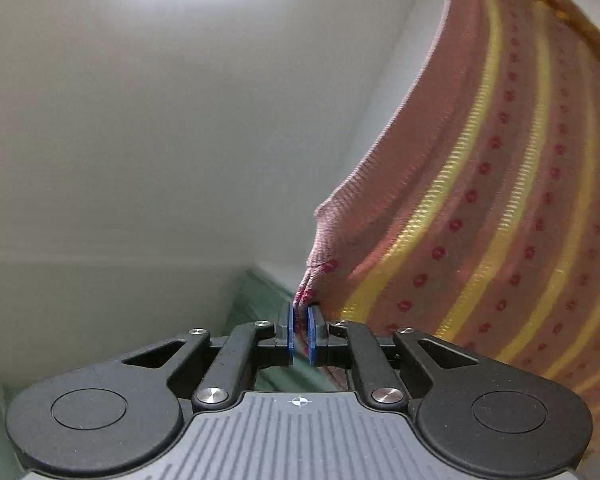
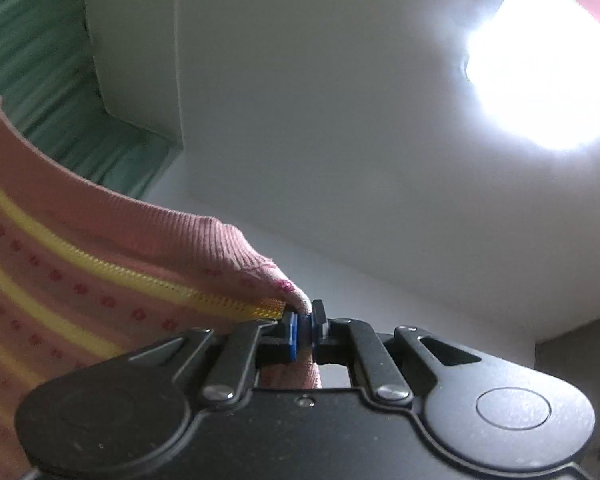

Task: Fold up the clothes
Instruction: 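Lift the cardigan with both tools and shake it out in the air, then lower the cardigan onto the bed with both tools and release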

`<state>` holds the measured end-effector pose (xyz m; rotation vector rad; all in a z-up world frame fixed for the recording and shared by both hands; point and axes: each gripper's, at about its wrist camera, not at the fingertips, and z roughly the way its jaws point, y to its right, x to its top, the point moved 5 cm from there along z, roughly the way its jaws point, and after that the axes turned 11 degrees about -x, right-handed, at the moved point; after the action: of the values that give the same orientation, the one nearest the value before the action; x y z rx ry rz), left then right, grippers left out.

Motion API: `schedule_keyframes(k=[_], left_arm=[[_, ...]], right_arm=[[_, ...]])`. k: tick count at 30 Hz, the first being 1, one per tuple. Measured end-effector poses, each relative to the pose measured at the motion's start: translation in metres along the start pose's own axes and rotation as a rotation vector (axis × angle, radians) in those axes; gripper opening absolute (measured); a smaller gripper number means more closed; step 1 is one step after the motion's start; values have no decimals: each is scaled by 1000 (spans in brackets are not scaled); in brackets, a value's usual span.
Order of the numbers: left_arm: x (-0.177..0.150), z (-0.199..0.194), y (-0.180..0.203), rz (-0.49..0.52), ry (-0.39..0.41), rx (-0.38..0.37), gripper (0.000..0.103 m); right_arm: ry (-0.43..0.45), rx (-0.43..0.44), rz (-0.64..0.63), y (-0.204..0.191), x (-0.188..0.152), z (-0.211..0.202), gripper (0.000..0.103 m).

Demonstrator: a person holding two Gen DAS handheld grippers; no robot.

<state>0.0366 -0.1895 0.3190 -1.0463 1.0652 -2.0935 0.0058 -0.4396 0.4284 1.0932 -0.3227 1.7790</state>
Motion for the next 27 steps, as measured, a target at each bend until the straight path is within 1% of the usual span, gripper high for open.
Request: schedule_keyframes(k=[2, 4, 7, 9, 11, 12, 14, 16, 17, 18, 19, 20, 21, 22, 23, 24, 25, 26, 27], left_arm=[[-5, -25, 22, 58, 21, -48, 6], [-21, -57, 60, 128, 23, -129, 6], [-55, -111, 129, 160, -22, -308, 6], [-82, -149, 181, 213, -45, -429, 6], [-105, -193, 233, 264, -72, -580, 6], [-117, -217, 260, 292, -88, -660, 6], [-134, -258, 300, 321, -109, -814, 6], [-144, -291, 329, 311, -126, -959, 6], [-145, -304, 336, 292, -138, -1005, 6], [-145, -316, 343, 271, -150, -1049, 6], [-145, -328, 349, 250, -162, -1092, 6], [-144, -325, 348, 220, -176, -1140, 6], [-146, -320, 347, 190, -198, -1171, 7], [-148, -315, 346, 160, -222, -1200, 7], [-157, -305, 338, 135, -241, -1202, 7], [-162, -295, 330, 102, -252, -1183, 7], [-167, -285, 323, 68, -262, -1163, 7], [-172, -272, 314, 2, -298, -1147, 7], [-177, -259, 305, -67, -336, -1130, 7]], right_arm=[[-13, 66, -36, -6, -18, -31, 6], [-60, 144, -79, -8, -46, -62, 6], [-148, 280, -178, -26, -107, -121, 6], [-216, 381, -250, -42, -149, -169, 6], [-297, 525, -323, -54, -187, -220, 6], [-338, 609, -360, -59, -203, -246, 6], [-416, 797, -446, -75, -237, -295, 6], [-497, 973, -505, -89, -255, -330, 6], [-532, 1053, -529, -95, -255, -344, 6], [-555, 1111, -559, -101, -258, -355, 6], [-571, 1150, -575, -106, -263, -364, 6], [-603, 1189, -577, -116, -263, -364, 7], [-646, 1208, -550, -123, -262, -359, 9], [-682, 1206, -498, -123, -263, -353, 9], [-718, 1204, -447, -124, -264, -348, 15], [-754, 1200, -394, -125, -265, -342, 16], [-797, 1168, -313, -104, -263, -336, 17], [-845, 1107, -203, -63, -259, -331, 21], [-895, 1012, -124, -37, -262, -321, 28]])
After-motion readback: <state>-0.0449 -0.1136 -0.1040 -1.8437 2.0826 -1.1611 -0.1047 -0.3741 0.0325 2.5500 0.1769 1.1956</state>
